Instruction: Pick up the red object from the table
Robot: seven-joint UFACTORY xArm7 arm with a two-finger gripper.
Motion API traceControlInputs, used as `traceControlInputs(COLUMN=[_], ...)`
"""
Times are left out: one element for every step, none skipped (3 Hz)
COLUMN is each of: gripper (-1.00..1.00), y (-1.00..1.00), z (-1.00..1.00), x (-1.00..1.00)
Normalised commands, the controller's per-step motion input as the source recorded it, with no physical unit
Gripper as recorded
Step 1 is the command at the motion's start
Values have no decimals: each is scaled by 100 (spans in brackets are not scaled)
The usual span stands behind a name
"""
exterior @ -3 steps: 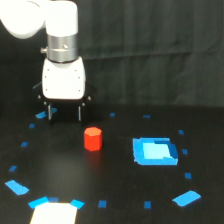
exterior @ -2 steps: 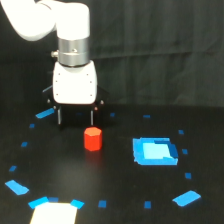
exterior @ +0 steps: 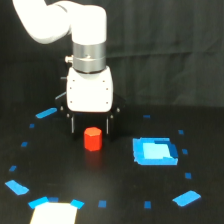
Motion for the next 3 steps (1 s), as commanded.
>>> traceControlInputs(gripper=[100, -100, -100], y=[-78, -3, -3], z=[18, -14, -39], x=[0, 7, 44])
